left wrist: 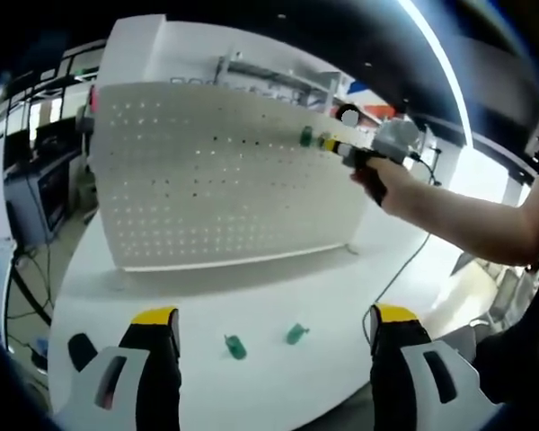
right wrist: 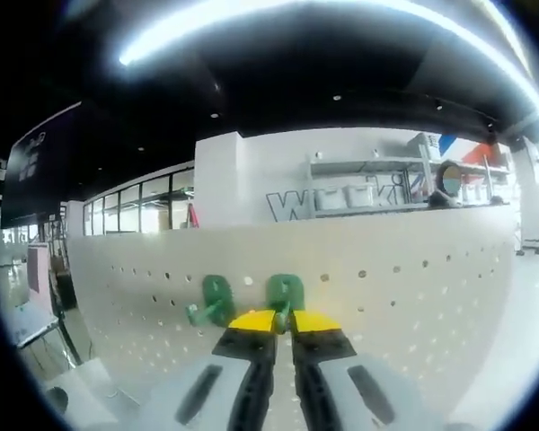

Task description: Insert the hook assembly into the mounting plate slot until the hook locks in place.

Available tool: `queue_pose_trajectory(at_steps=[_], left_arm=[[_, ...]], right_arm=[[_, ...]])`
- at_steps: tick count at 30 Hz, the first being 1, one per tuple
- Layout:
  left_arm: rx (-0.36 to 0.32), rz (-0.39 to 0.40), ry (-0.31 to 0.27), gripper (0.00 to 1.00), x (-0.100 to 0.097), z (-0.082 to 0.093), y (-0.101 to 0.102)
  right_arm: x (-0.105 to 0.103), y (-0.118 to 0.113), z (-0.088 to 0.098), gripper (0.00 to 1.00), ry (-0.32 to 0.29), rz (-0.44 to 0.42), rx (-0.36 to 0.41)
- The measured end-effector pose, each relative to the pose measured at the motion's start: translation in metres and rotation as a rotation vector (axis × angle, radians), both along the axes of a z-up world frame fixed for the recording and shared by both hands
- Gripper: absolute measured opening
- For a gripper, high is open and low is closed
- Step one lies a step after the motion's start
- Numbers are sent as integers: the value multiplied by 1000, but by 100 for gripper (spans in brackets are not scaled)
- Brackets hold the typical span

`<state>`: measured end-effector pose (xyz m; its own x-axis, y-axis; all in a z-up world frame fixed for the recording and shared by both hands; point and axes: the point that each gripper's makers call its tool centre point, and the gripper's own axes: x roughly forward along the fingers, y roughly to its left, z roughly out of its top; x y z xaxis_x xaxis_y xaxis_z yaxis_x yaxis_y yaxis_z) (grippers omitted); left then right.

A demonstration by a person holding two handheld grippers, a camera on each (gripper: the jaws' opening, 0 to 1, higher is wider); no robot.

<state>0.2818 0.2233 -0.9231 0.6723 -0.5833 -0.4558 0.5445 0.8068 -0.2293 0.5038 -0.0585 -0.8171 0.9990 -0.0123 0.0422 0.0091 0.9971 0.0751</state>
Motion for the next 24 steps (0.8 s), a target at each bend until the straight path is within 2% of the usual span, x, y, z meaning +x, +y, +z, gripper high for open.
queue_pose_trajectory(at_steps=[7,9,13,18,21,24], left_arm=[[7,-12,19,92,-3,-3,-3],[10,-14,21,92,-4,-3,-3],[15,-20,27,93,-5,-4,-4],[25,-32,35,93,-9,-6,-6],[43,-29,33,92,-10,-7,-5],[43,-27,31,93,-11,-7,-4]], right_arm=[[-4,1,6,14,-2,9,-1],[-6,6,16,18,-31,38,49],[-12,9,33,20,-56,55,1],[-22,6,43,22,-67,61,-6],[-36,5,53,23,-86,83,37],[-46,2,63,24,-103,88,46]])
